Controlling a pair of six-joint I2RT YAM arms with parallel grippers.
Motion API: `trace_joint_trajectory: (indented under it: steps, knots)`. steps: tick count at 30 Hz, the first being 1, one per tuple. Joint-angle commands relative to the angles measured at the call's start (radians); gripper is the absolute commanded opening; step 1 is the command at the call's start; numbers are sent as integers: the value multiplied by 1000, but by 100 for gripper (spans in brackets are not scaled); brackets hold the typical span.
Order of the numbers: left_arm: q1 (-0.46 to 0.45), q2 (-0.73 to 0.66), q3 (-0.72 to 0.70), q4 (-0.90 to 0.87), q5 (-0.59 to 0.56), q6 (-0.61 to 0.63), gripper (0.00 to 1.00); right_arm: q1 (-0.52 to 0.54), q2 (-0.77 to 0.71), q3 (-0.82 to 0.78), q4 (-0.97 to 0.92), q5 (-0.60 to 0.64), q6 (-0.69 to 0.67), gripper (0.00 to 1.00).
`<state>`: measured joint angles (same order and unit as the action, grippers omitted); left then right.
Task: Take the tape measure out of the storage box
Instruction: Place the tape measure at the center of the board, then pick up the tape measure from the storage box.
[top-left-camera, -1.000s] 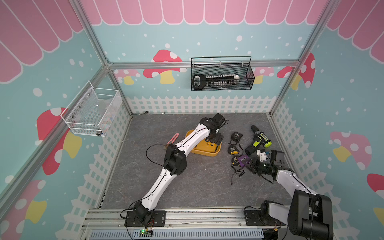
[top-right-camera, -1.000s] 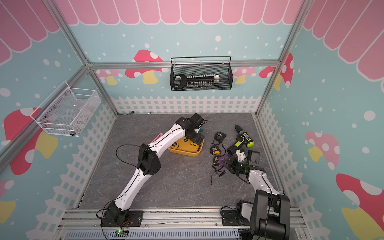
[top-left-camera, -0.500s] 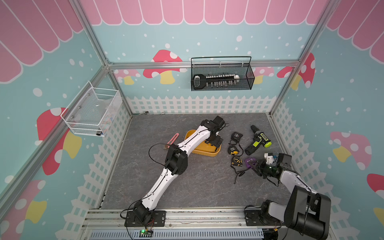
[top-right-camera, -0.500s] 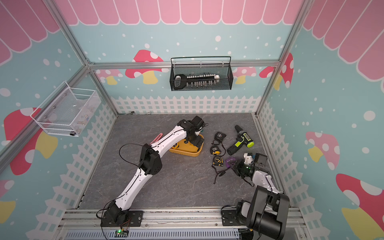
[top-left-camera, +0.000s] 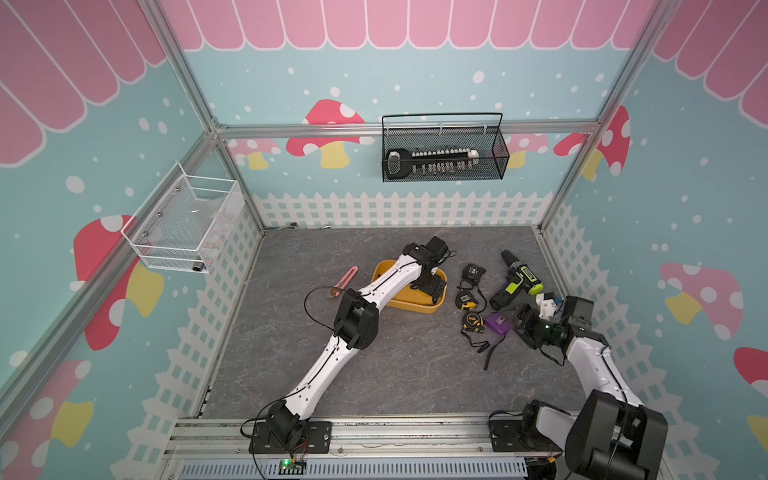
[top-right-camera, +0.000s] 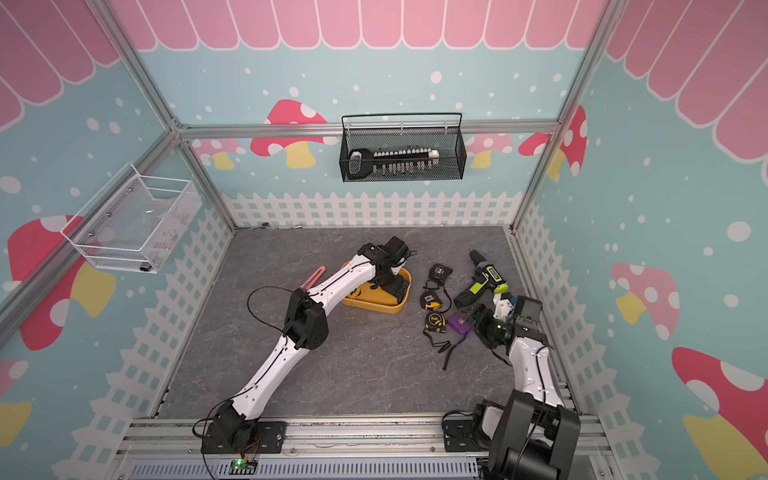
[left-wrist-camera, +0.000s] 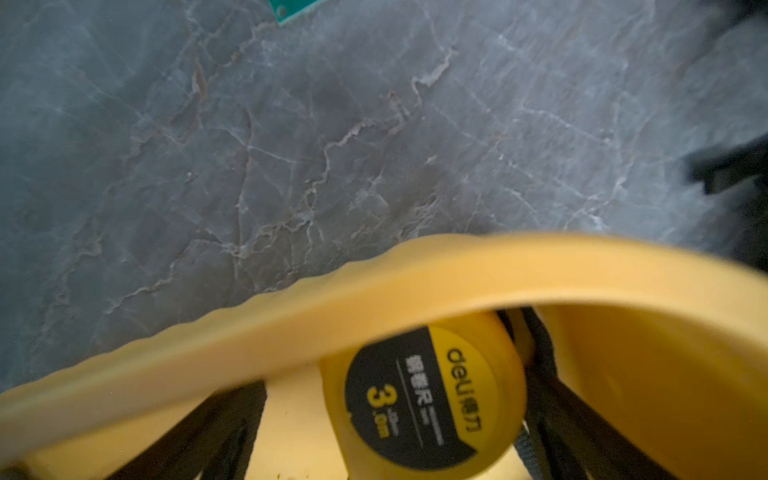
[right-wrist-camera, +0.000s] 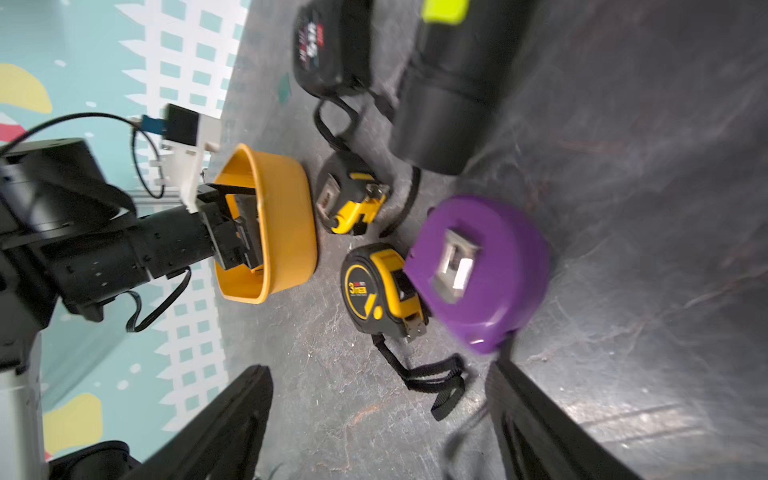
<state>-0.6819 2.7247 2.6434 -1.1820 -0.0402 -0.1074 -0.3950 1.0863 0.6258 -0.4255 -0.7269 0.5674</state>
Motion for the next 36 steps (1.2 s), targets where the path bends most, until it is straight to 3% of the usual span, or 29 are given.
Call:
trace_joint_trajectory:
  steps: [1, 5, 14, 18, 22, 29, 36]
  knots:
    - [17, 45, 24, 15, 40, -36, 97, -7, -55, 75, -145, 84, -62, 89]
    - [31, 44, 22, 17, 71, -55, 90, -8, -39, 118, -180, 72, -87, 90]
    - [34, 37, 13, 25, 104, -75, 61, 4, -4, 74, -47, -83, -46, 92]
    - [43, -10, -23, 25, 119, -118, 49, 85, 7, 88, -20, -115, -82, 92]
    - [80, -103, -83, 28, 165, -226, 46, 266, 65, 116, 7, -63, -113, 92]
    - [141, -349, -312, 174, 313, -427, 44, 444, 155, 109, 342, -12, -11, 92]
    - [156, -478, -524, 319, 479, -603, 45, 612, 428, 229, 589, -23, 38, 91]
